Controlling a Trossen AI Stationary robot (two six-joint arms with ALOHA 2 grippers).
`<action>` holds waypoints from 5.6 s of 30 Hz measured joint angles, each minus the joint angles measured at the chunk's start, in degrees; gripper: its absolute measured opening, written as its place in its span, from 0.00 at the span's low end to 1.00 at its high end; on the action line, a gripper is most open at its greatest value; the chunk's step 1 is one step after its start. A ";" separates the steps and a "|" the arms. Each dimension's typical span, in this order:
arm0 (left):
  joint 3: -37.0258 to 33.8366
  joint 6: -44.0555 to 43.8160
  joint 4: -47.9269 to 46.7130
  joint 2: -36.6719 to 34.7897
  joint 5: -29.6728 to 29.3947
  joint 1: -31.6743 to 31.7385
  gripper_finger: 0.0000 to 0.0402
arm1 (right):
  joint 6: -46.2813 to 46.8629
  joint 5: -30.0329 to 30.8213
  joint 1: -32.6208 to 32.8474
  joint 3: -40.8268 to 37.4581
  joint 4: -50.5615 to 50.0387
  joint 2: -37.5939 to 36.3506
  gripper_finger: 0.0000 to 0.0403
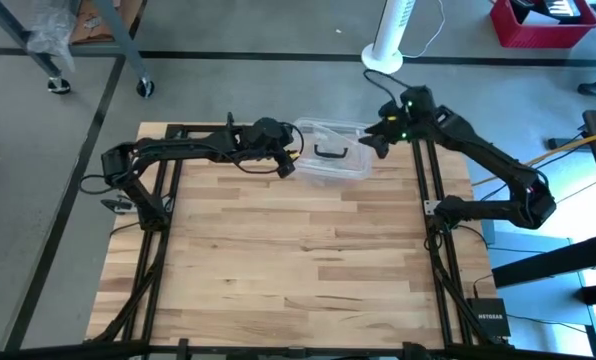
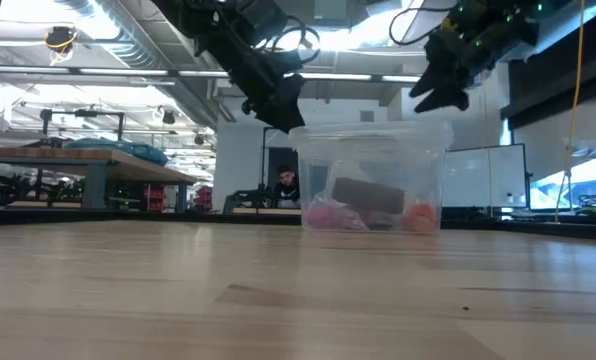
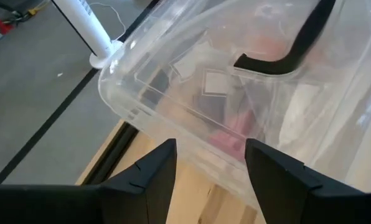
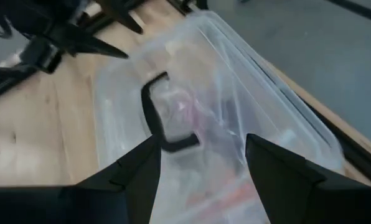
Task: Roll bandage
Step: Close the transparent bin, then return to Home Position
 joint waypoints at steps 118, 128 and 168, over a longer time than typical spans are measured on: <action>-68.78 -11.53 14.54 -92.37 1.73 -23.43 0.04 | 14.97 25.22 45.46 -57.66 35.41 -63.37 0.05; -68.78 -11.53 14.41 -91.92 1.74 -23.43 0.04 | 14.86 25.05 45.46 -57.70 35.50 -63.39 0.06; -68.78 -11.55 14.41 -91.92 1.74 -23.43 0.04 | 14.80 25.07 45.46 -57.81 35.52 -63.39 0.06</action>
